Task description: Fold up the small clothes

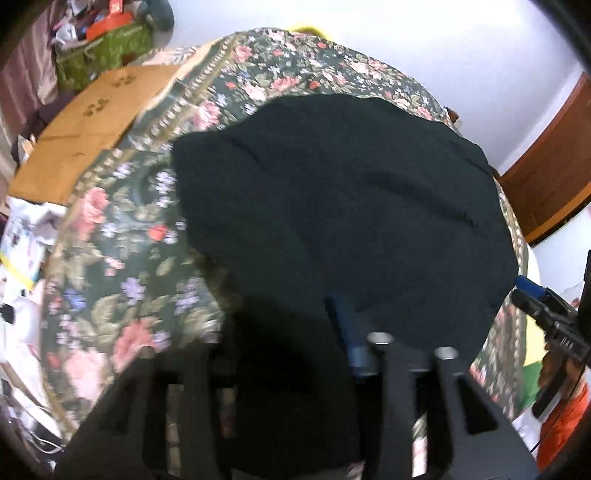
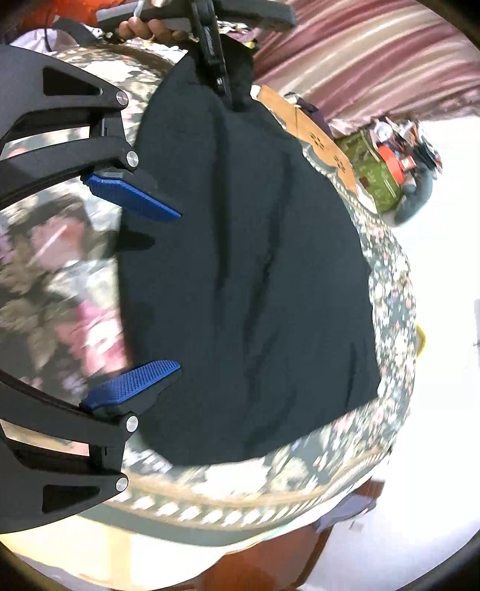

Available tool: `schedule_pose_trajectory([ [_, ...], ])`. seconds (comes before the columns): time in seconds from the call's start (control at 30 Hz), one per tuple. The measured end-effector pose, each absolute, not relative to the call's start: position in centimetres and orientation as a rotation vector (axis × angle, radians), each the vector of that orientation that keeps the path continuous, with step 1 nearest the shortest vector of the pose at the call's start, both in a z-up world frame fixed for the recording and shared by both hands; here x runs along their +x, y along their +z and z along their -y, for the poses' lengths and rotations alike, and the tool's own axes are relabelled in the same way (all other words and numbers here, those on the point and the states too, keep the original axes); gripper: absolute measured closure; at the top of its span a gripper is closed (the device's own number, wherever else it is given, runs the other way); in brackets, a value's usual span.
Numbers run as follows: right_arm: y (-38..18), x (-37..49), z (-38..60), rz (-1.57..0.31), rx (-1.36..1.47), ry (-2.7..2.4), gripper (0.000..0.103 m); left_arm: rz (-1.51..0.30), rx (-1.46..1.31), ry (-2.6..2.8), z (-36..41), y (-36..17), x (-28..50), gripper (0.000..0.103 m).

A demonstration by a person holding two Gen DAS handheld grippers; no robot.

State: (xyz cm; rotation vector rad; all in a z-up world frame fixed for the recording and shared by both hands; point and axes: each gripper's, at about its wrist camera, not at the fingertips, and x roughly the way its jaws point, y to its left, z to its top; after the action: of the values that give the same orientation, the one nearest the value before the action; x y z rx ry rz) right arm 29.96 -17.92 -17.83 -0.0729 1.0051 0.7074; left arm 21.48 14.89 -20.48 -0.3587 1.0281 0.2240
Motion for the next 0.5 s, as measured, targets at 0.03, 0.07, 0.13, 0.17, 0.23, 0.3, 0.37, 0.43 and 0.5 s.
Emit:
schedule_pose_trajectory([
  [0.03,-17.9,30.0,18.7,-1.011,-0.049,0.695,0.028,-1.015,-0.344,0.238,-15.3,-20.1,21.0,0.046],
  [0.07,-18.1,30.0,19.4,-1.018,-0.023,0.681,0.028,-1.002,-0.323,0.26,-15.7,-19.5,20.6,0.044],
  [0.13,-18.7,30.3,20.7,-1.04,0.039,0.661,0.028,-0.977,-0.286,0.306,-16.9,-18.4,20.0,0.038],
  [0.17,-19.1,30.5,21.2,-1.056,0.072,0.649,0.028,-0.964,-0.277,0.328,-17.6,-18.0,19.8,0.037],
  [0.23,-20.3,31.1,22.1,-1.101,0.143,0.616,0.028,-0.945,-0.276,0.366,-19.0,-17.3,19.6,0.032],
  [0.3,-21.2,31.7,22.3,-1.123,0.211,0.603,0.028,-0.939,-0.294,0.391,-20.3,-17.0,19.7,0.032],
  [0.37,-21.5,32.4,22.1,-1.115,0.272,0.606,0.028,-0.937,-0.311,0.404,-21.3,-17.0,20.2,0.032],
  [0.43,-21.4,33.1,21.7,-1.092,0.305,0.615,0.03,-0.933,-0.305,0.413,-21.8,-17.1,21.0,0.032],
  [0.5,-21.2,33.9,20.9,-1.071,0.308,0.605,0.044,-0.939,-0.277,0.418,-22.0,-17.3,22.3,0.032],
])
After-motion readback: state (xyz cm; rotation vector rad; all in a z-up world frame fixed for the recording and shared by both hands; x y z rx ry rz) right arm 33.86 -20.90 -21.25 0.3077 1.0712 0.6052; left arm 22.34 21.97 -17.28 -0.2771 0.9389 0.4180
